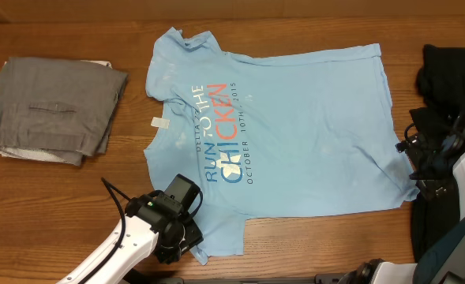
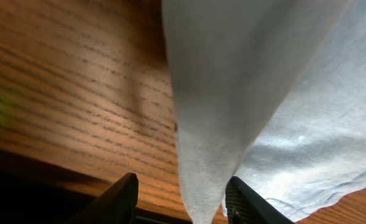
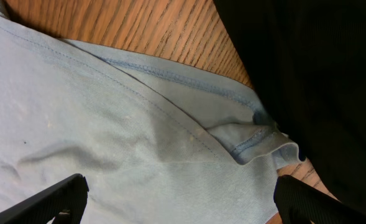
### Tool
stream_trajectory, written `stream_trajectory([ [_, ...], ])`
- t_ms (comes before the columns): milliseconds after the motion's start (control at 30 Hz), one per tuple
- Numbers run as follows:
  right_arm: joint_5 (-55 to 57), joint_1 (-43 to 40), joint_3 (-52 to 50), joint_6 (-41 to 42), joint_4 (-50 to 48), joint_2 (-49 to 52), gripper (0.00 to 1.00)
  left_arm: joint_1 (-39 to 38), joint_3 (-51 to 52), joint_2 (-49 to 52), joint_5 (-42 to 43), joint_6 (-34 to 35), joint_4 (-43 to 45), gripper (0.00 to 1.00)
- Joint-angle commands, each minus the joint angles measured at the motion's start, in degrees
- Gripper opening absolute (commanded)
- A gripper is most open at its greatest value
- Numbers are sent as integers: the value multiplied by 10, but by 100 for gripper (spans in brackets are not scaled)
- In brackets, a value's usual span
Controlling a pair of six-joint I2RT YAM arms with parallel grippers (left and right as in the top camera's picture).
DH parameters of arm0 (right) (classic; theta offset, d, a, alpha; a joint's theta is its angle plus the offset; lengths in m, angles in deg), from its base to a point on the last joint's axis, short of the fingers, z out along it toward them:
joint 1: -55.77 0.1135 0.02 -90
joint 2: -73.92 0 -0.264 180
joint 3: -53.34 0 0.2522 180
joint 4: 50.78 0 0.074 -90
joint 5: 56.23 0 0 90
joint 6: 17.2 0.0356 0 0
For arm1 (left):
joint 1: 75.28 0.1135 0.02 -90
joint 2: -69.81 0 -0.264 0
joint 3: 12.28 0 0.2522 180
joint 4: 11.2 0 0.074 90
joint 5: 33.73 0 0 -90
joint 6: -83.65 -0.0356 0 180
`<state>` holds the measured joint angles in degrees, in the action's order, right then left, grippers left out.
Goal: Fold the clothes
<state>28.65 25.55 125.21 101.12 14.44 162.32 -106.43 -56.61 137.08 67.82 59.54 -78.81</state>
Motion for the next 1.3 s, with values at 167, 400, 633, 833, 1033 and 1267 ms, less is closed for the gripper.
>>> stream_trajectory([
  [167,-1,2,0,0,-3,-5,100,-4,4,2,-10,2,36,44],
  [400,-1,2,0,0,-3,-5,100,-4,5,2,13,10,36,45],
  [633,-1,2,0,0,-3,-5,100,-4,5,2,21,10,35,45],
  [833,-1,2,0,0,-3,-5,100,-4,25,2,36,16,40,45],
  [1033,-1,2,0,0,-3,-5,100,-4,44,2,48,21,61,40],
  [1267,-1,2,0,0,-3,-5,100,-4,43,2,50,-16,56,35],
])
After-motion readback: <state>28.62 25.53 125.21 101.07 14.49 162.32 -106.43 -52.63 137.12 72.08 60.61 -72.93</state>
